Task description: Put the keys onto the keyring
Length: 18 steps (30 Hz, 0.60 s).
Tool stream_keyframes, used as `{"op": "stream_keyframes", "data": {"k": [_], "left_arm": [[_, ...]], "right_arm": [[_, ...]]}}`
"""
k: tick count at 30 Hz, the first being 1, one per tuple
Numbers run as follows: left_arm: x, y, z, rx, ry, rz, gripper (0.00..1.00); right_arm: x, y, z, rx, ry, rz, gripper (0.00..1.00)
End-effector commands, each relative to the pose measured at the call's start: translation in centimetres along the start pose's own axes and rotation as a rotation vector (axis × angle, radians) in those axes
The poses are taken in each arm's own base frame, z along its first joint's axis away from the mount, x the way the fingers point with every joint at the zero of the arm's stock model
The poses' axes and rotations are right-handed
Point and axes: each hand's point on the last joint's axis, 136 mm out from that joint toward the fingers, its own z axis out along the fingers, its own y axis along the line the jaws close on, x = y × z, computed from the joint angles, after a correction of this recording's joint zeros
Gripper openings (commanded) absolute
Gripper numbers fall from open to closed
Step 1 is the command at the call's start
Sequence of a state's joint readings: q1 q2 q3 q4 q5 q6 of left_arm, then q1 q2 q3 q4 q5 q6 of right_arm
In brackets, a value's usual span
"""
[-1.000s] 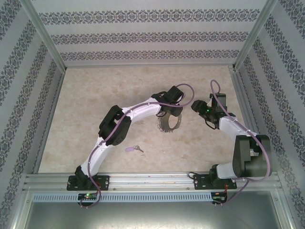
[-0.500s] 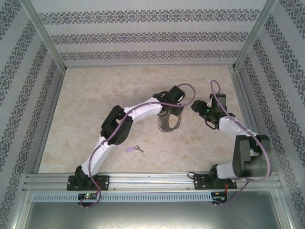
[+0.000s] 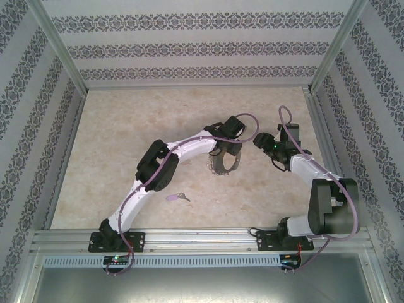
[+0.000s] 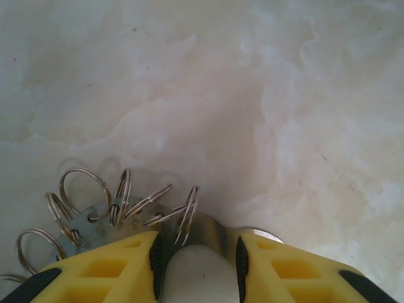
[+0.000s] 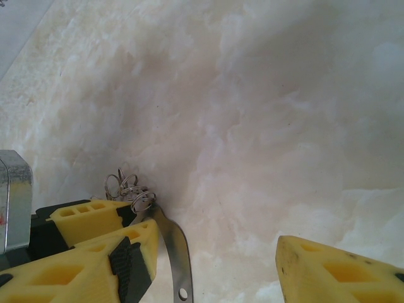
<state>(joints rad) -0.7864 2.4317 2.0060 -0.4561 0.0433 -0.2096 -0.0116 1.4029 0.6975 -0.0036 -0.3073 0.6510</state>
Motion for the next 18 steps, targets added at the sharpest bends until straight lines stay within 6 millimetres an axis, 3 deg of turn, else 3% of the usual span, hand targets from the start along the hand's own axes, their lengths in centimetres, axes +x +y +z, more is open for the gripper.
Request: {"op": "stream_keyframes", "data": {"k": [1,18], "left_arm": [[-1.3,-0.7,0.0,-0.009,-0.04,0.033,0.36],[-1.4,-0.3,1.0,-0.027,-0.04,0.044,0.31]], "right_arm": [[-0.8,0.6,-0.5,-0.03,-0.028,-0.011,0.63],[-0.8,0.8,-0.5,-0.039,-0.032,-0.016,0.63]]}}
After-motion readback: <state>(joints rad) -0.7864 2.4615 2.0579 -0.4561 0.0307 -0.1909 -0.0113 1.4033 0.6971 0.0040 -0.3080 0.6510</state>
